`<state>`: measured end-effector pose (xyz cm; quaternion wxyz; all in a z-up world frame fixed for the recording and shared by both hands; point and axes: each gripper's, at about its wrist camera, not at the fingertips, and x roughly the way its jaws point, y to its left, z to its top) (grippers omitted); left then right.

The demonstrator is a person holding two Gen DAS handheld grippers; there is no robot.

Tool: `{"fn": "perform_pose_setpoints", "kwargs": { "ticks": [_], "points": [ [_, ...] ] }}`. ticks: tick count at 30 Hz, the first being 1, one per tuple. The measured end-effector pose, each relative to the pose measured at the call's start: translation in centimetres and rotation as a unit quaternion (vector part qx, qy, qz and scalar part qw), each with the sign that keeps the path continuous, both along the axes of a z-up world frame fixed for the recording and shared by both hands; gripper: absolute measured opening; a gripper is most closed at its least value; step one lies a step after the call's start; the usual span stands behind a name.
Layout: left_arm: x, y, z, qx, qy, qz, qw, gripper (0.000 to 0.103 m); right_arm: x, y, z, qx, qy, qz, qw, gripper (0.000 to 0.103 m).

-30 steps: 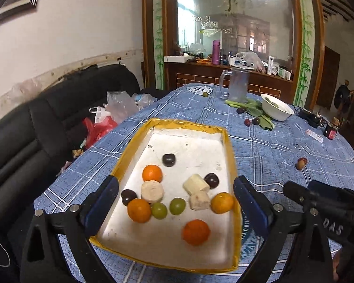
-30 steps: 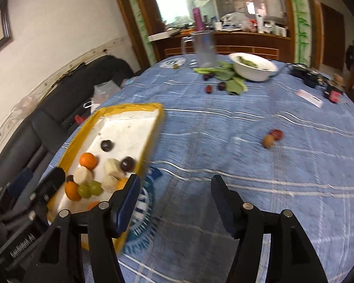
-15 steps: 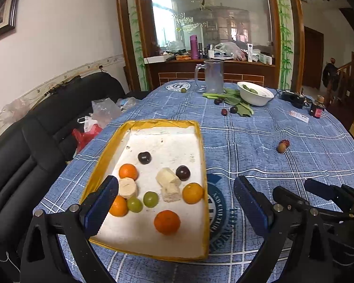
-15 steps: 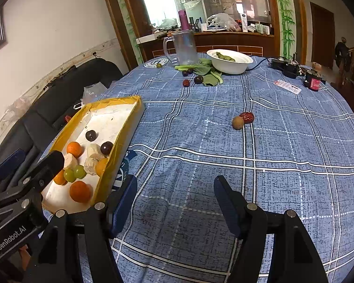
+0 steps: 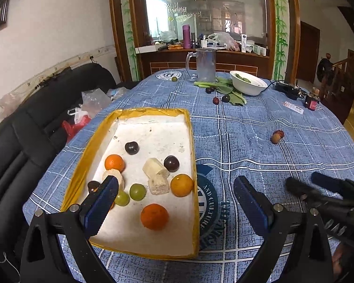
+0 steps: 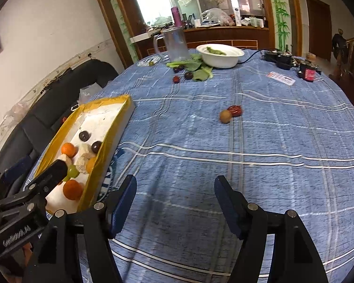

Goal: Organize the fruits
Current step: 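Move both open tools back to the remaining fruits, then grasp the red date with the right tool while the left tool approaches the tan fruit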

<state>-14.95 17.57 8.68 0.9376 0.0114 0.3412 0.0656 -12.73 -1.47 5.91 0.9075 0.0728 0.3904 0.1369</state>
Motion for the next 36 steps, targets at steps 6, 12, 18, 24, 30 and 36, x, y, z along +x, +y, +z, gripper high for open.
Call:
{"fn": "perform_pose_setpoints", "kwargs": {
  "ticks": [6,12,18,24,30,36],
  "points": [
    [1.0,0.4,-1.1,-0.029,0.015,-0.005,0.9995,0.098,1.9,-6.2,-0.4,-0.024,0.02,-0.065,0.997,0.073],
    [2.2,-1.0,-2.2,-0.043,0.031,-0.033,0.998,0.098,5.7,-9.0,-0.3,0.002,0.038,-0.073,0.997,0.073],
    [2.6,-2.1,-2.6,-0.044,0.037,-0.052,0.997,0.098,12.9,-8.0,-1.0,0.028,0.05,-0.053,0.997,0.043],
    [2.6,-2.4,-2.7,-0.043,0.041,-0.061,0.9964,0.098,18.1,-5.9,-3.3,0.014,0.075,-0.062,0.995,0.037],
    [3.0,-2.6,-2.9,-0.053,0.048,-0.069,0.995,0.098,18.2,-4.4,-3.9,-0.021,0.088,-0.048,0.995,0.035],
    [3.5,-2.9,-2.8,-0.064,0.046,-0.084,0.9934,0.098,14.2,-8.2,-3.8,-0.034,0.125,-0.063,0.99,0.028]
  ]
}}
